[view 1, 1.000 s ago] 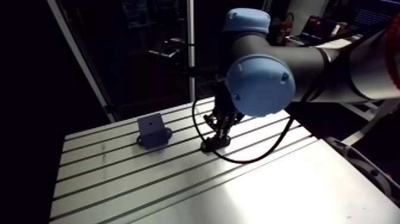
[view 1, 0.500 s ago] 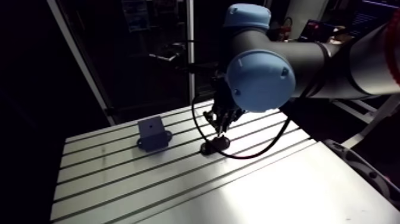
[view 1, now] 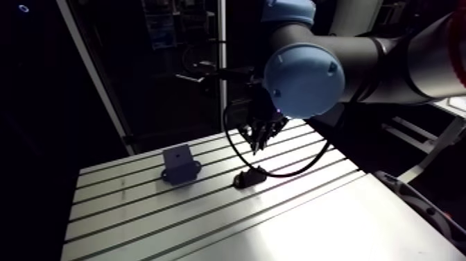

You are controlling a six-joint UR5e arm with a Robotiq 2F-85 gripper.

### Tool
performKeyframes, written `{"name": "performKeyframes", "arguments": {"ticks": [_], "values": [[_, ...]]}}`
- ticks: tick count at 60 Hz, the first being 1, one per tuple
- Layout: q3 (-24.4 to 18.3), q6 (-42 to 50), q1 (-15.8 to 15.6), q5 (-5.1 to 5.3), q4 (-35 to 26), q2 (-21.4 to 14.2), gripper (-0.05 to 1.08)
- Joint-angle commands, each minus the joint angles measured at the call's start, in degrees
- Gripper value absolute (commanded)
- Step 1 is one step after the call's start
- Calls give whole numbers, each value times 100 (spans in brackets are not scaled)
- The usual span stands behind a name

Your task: Pick up the M10 bolt and insert it into the hole until fully seated.

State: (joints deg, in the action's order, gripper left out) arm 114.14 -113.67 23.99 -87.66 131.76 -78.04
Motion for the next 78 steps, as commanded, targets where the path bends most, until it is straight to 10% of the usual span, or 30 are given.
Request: {"name": "performKeyframes", "arguments": {"ticks": [1, 33, 78], "values": [[-152, -2, -8, 8, -257, -151, 106], [-1710, 624, -481, 26, -2783, -345, 108], [-4121, 1216, -1946, -71, -4636, 1245, 108]]}}
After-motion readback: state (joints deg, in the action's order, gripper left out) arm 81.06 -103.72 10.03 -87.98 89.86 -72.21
